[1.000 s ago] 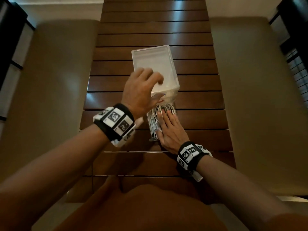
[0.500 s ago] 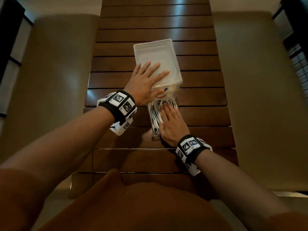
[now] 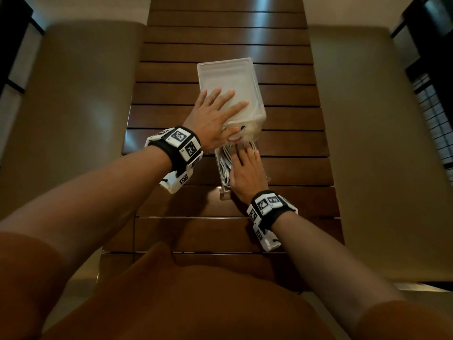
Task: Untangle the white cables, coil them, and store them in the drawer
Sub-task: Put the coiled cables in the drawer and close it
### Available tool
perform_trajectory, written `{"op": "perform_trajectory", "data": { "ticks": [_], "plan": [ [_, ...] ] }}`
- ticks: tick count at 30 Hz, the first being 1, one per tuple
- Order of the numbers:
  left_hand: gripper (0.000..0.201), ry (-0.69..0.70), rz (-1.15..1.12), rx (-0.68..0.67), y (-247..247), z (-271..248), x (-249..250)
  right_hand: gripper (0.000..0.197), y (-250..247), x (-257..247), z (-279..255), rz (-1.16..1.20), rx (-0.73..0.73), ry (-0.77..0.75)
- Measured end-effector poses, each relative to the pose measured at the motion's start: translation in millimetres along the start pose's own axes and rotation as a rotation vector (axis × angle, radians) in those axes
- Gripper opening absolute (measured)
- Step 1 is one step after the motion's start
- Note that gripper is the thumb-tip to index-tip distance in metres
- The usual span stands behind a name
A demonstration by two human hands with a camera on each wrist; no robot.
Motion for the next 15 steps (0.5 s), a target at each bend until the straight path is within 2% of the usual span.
{"op": "perform_trajectory", "data": {
  "ticks": [3, 6, 8, 15],
  "plan": [
    [0.063, -0.003, -0.011, -0.007, 0, 1, -1, 0.055, -2, -1, -19, 0.031, 0.014, -0.064],
    [0.062, 0.001, -0.013, -0.006, -1, 1, -1, 0.077, 6, 5, -36, -0.002, -0.172, -0.102],
    [0.062, 0.0, -0.016, -0.003, -2, 1, 0, 0.088, 10, 7, -35, -0.098, -0.222, -0.167],
    [0.06, -0.021, -0.012, -0.006, 0, 1, 1, 0.083, 16, -2, -17, -0.118, -0.286, -0.187]
  ]
}}
Point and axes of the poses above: each hand's wrist, its own z-axis towards the middle knuckle, its own y-axis out of the palm, x = y × z, the point moved 6 cm from there along z, towards the middle knuckle, and after that the axes turned 12 degrees about x, right-handed, at the moved point
